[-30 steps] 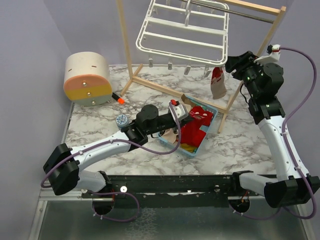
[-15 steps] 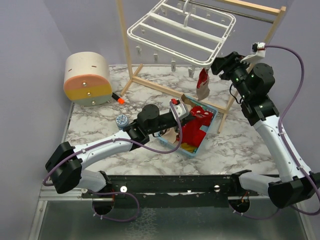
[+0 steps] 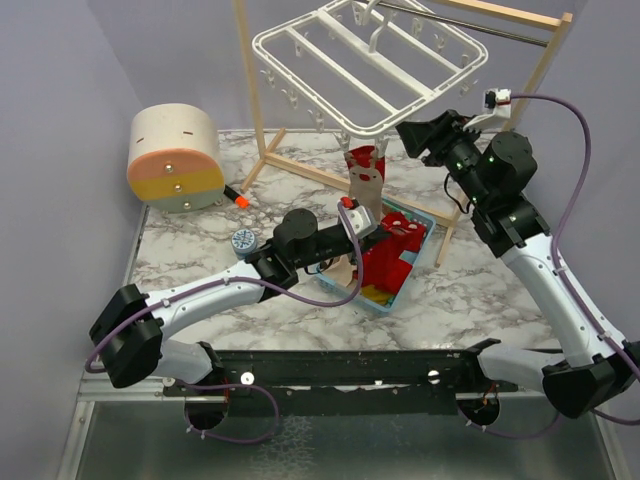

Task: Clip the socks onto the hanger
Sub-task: Move the hanger to the clothesline.

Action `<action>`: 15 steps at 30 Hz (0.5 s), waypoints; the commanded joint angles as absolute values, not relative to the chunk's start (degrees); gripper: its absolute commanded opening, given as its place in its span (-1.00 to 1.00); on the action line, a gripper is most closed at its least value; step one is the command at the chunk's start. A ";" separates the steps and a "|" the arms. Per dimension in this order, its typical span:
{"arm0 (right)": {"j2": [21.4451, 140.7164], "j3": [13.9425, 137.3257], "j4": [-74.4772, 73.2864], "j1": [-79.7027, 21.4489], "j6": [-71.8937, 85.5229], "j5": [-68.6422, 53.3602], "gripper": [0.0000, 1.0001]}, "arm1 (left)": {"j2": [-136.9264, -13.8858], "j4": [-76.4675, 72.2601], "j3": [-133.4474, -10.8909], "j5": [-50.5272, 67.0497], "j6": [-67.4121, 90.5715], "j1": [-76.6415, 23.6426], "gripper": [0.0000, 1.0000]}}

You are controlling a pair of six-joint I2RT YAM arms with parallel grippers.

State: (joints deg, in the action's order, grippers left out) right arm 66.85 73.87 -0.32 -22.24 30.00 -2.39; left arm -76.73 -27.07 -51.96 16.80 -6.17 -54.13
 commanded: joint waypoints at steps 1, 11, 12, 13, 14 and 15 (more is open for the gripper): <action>66.94 74.27 0.09 -24.82 29.69 0.61 0.20 | -74.65 -29.17 -51.04 15.32 -5.33 -54.32 -1.00; 68.60 76.99 -2.97 -26.74 27.18 7.19 0.23 | -73.93 -29.43 -50.55 14.55 -6.18 -54.32 -1.00; 68.89 77.45 -3.37 -26.94 26.71 8.09 0.22 | -73.95 -29.44 -50.54 14.54 -6.23 -54.32 -1.00; 69.30 77.88 -3.73 -27.12 26.30 8.65 0.22 | -73.92 -29.44 -50.49 14.50 -6.32 -54.32 -1.00; 69.67 78.45 -4.08 -27.27 25.90 9.07 0.21 | -73.92 -29.52 -50.45 14.39 -6.40 -54.32 -1.00; 69.98 78.87 -4.27 -27.37 25.56 9.32 0.21 | -73.89 -29.53 -50.38 14.41 -6.56 -54.32 -1.00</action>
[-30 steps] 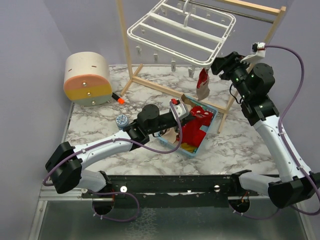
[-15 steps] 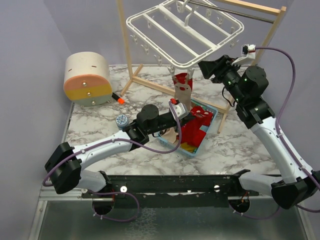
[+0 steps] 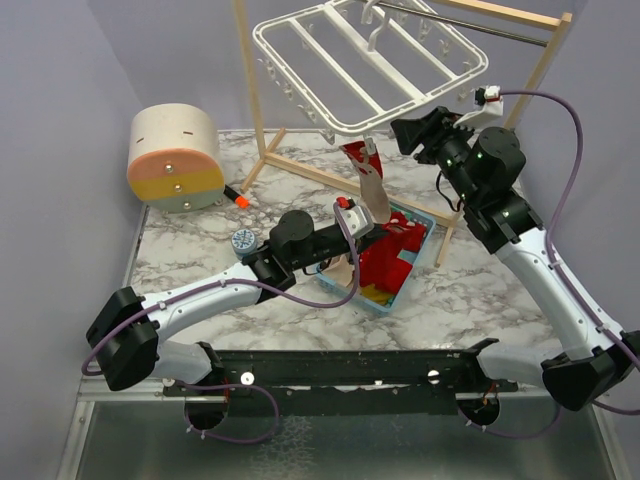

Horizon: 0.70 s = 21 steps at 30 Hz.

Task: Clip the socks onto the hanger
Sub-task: Move the hanger to the clothesline.

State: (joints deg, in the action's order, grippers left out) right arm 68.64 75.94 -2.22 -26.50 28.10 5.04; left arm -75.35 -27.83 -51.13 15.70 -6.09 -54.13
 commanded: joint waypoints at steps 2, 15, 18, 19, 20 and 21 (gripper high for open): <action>70.49 79.34 -4.39 -27.49 25.20 9.54 0.19 | -73.76 -29.53 -50.28 14.28 -6.80 -54.32 -1.00; 70.91 80.35 -4.53 -28.04 24.13 10.42 0.12 | -73.12 -29.62 -49.14 13.80 -8.06 -54.32 -1.00; 70.75 80.40 -4.74 -28.11 24.12 10.63 0.14 | -73.11 -29.62 -49.07 13.73 -8.30 -54.32 -1.00; 70.75 80.48 -4.88 -28.09 24.27 10.63 0.14 | -73.16 -29.70 -49.05 13.77 -8.32 -54.32 -1.00; 70.80 80.50 -4.94 -28.10 24.41 10.59 0.15 | -73.17 -29.71 -49.04 13.78 -8.29 -54.32 -1.00; 70.76 80.57 -4.89 -28.09 24.53 10.50 0.16 | -73.21 -29.71 -49.05 13.87 -8.33 -54.32 -1.00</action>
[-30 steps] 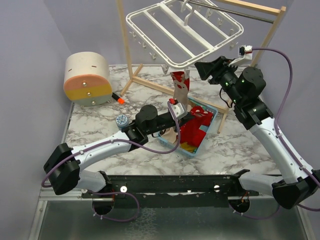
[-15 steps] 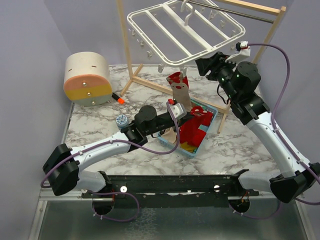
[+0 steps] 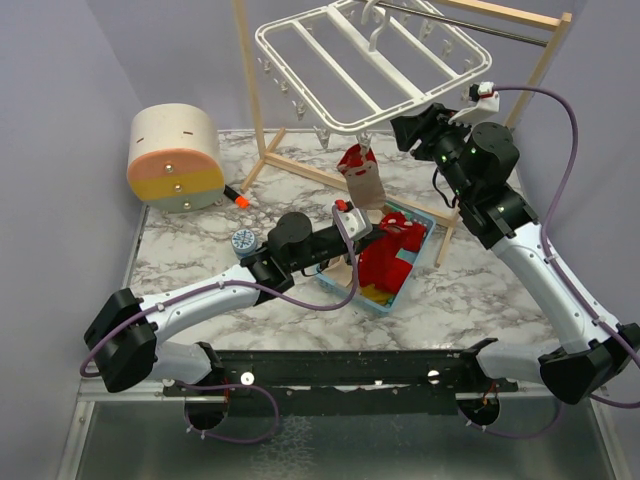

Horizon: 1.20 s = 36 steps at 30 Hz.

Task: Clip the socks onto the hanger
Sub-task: Move the hanger to the clothesline.

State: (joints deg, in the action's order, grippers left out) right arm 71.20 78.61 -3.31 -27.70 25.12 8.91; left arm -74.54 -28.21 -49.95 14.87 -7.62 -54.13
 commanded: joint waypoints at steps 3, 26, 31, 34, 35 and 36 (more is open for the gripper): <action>71.41 81.40 -5.17 -28.32 24.67 9.14 0.25 | -73.07 -29.79 -48.98 13.88 -8.44 -54.32 -1.00; 73.94 81.79 -2.51 -38.40 20.41 22.60 0.30 | -70.50 -30.06 -46.61 13.03 -9.15 -54.32 -1.00; 74.27 82.00 -2.22 -38.65 19.88 24.23 0.22 | -70.10 -30.15 -46.37 12.83 -9.56 -54.32 -1.00; 74.20 82.30 -2.45 -38.75 19.71 24.21 0.21 | -69.84 -30.15 -46.15 12.64 -9.84 -54.32 -1.00; 74.07 82.35 -2.53 -38.68 19.57 23.93 0.22 | -69.77 -30.15 -46.08 12.61 -9.92 -54.32 -1.00; 73.90 82.42 -2.81 -38.69 19.41 23.38 0.24 | -69.74 -30.15 -46.06 12.57 -9.93 -54.32 -1.00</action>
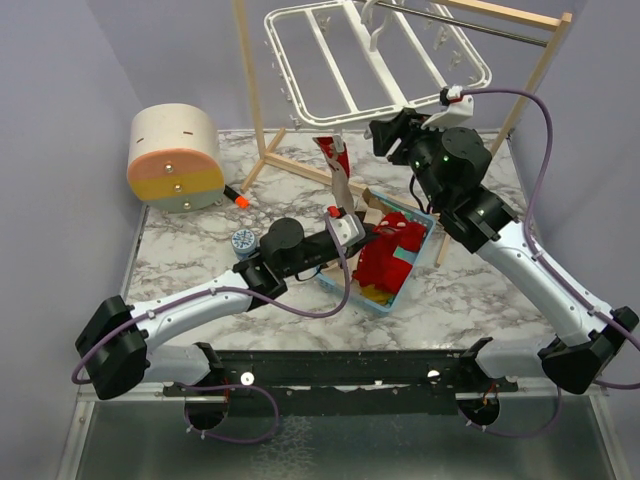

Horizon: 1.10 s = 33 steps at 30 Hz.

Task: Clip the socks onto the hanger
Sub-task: Move the hanger to the clothesline.

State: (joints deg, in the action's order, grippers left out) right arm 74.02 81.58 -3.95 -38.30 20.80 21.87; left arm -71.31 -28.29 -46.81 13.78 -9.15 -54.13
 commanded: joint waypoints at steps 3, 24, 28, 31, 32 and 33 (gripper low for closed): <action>72.16 82.07 -4.52 -38.68 18.47 22.74 0.32 | -69.27 -30.15 -45.85 12.52 -10.00 -54.32 -1.00; 60.24 81.40 -18.71 -38.66 7.88 22.87 0.54 | -66.24 -30.15 -43.89 10.63 -11.31 -54.32 -1.00; 58.63 79.68 -16.74 -38.71 9.70 18.71 0.53 | -64.79 -30.10 -42.83 9.32 -11.76 -54.32 -1.00; 62.29 84.02 -22.56 -38.71 11.30 15.63 0.44 | -63.67 -30.15 -41.92 8.07 -12.24 -54.32 -1.00; 63.65 85.46 -24.44 -38.72 12.39 15.85 0.43 | -63.42 -30.15 -41.73 7.82 -12.30 -54.32 -1.00; 64.44 85.92 -25.09 -38.70 13.08 16.56 0.42 | -63.21 -30.15 -41.55 7.64 -12.35 -54.32 -1.00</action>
